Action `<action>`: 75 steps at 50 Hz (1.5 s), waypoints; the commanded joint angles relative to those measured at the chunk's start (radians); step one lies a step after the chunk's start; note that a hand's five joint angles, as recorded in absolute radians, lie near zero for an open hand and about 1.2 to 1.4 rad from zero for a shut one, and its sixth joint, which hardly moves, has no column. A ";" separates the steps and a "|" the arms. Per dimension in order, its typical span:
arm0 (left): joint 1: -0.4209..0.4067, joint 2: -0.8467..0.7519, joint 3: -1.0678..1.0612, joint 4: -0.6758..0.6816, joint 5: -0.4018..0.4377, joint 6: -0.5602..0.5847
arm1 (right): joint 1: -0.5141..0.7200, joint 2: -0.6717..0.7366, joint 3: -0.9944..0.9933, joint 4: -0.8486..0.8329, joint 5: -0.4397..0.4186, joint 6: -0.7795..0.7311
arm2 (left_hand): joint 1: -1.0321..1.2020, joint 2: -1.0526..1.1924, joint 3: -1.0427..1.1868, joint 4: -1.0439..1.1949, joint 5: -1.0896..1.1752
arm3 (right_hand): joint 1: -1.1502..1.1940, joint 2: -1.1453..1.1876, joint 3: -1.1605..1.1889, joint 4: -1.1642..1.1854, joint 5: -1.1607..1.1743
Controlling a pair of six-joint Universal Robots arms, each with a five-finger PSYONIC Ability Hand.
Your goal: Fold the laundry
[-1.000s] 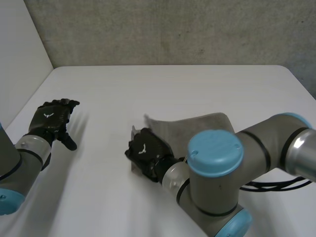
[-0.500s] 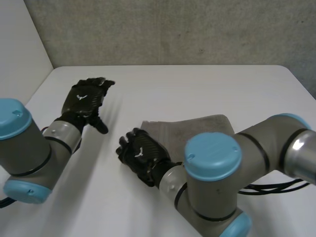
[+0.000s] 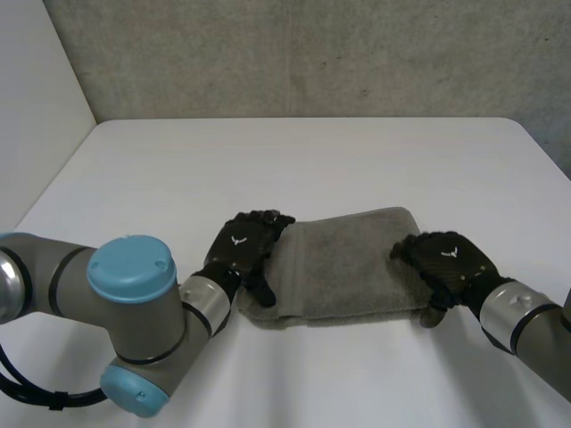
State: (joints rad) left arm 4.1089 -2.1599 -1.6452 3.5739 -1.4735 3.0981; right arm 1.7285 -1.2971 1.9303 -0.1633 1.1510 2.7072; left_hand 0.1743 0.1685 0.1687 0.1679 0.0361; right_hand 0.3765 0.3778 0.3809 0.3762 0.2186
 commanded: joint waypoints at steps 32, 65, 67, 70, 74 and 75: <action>0.157 0.436 0.010 -0.095 -0.120 0.018 | 0.721 0.302 -0.456 -0.079 0.148 -0.590 | 0.001 0.007 0.007 0.007 -0.035 | 1.020 1.018 1.015 1.020 1.003; 0.019 0.039 0.053 -0.107 -0.116 -0.118 | 0.345 0.217 -0.372 0.011 0.113 0.298 | 0.007 0.013 0.012 0.013 -0.029 | -0.202 -0.203 -0.206 -0.202 -0.219; 0.011 0.016 0.053 -0.112 -0.117 -0.116 | 0.345 0.257 -0.385 0.011 0.110 0.298 | 0.004 0.010 0.010 0.010 -0.032 | -0.202 -0.203 -0.206 -0.202 -0.219; 0.007 -0.008 0.053 -0.122 -0.116 -0.115 | 0.347 0.320 -0.413 0.022 0.113 0.292 | 0.004 0.010 0.010 0.010 -0.032 | -0.202 -0.203 -0.206 -0.202 -0.219; 0.007 -0.002 0.056 -0.141 -0.116 -0.115 | 0.347 0.334 -0.444 0.062 0.118 0.287 | 0.001 0.007 0.007 0.007 -0.035 | -0.202 -0.203 -0.206 -0.202 -0.219; 0.007 -0.002 0.056 -0.141 -0.116 -0.115 | 0.347 0.323 -0.456 0.083 0.121 0.286 | 0.001 0.007 0.007 0.007 -0.035 | -0.202 -0.203 -0.206 -0.202 -0.219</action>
State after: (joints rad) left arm 4.1158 -2.1613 -1.5922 3.4524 -1.5895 2.9817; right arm 2.0722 -1.0025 1.5222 -0.1340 1.2639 3.0035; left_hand 0.1743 0.1659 0.1661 0.1654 0.0333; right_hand 0.2404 0.2476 0.2407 0.2603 0.0613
